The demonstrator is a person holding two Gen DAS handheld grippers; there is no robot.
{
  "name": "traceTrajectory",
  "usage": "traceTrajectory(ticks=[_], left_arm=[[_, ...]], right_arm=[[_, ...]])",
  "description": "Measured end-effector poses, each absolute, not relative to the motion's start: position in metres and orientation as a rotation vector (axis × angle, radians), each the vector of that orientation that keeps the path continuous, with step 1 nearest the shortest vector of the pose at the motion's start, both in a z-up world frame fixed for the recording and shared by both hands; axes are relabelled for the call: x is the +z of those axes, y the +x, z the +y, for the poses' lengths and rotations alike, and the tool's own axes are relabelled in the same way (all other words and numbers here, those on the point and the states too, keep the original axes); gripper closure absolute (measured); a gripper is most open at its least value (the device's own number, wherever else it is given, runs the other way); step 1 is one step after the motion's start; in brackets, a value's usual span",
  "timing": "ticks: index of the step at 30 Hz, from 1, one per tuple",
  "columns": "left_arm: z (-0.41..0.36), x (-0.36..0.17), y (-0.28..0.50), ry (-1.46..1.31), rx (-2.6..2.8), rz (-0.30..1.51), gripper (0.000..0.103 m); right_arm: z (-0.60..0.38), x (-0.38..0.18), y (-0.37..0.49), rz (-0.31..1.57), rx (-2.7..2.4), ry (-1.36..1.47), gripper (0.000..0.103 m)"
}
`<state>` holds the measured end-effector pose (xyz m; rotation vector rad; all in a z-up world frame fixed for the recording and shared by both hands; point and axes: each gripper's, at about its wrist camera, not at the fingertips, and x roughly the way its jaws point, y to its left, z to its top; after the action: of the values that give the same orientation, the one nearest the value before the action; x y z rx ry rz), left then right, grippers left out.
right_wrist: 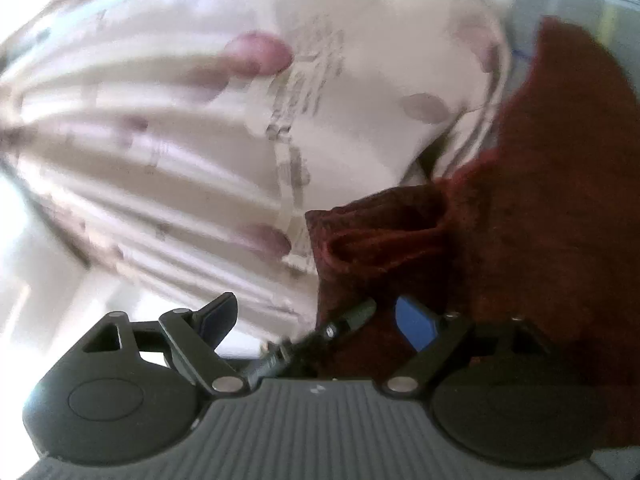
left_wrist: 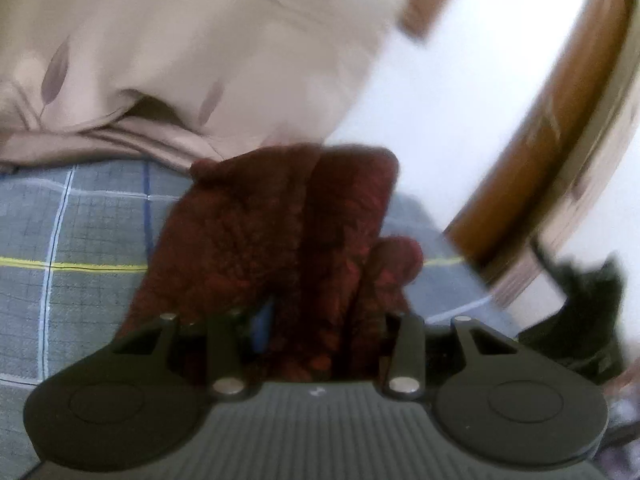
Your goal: Fold small clothes
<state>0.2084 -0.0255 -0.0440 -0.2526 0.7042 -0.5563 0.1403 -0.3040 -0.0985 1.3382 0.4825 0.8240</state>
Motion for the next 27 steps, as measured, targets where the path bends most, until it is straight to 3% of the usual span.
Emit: traceTrajectory(ticks=[3, 12, 18, 19, 22, 27], left_arm=[[-0.046, -0.051, 0.190, -0.120, -0.517, 0.636, 0.059], [-0.084, -0.068, 0.152, 0.158, -0.499, 0.482, 0.040], [-0.096, -0.070, 0.152, 0.187, -0.502, 0.462, 0.032], [-0.096, -0.070, 0.151, 0.187, -0.500, 0.458, 0.028], [-0.088, -0.066, 0.151, 0.105, -0.527, 0.476, 0.028], [-0.045, -0.024, 0.126, -0.140, -0.583, 0.469, 0.027]], right_arm=[[-0.315, -0.099, 0.138, 0.526, 0.805, 1.337, 0.016], [-0.320, -0.092, 0.160, 0.728, 0.720, 1.247, 0.017], [-0.302, -0.075, 0.186, 0.882, 0.632, 1.085, 0.018], [-0.298, -0.073, 0.189, 0.890, 0.636, 1.061, 0.025], [-0.287, -0.069, 0.196, 0.912, 0.599, 0.922, 0.080], [-0.290, -0.064, 0.201, 0.846, 0.609, 0.825, 0.081]])
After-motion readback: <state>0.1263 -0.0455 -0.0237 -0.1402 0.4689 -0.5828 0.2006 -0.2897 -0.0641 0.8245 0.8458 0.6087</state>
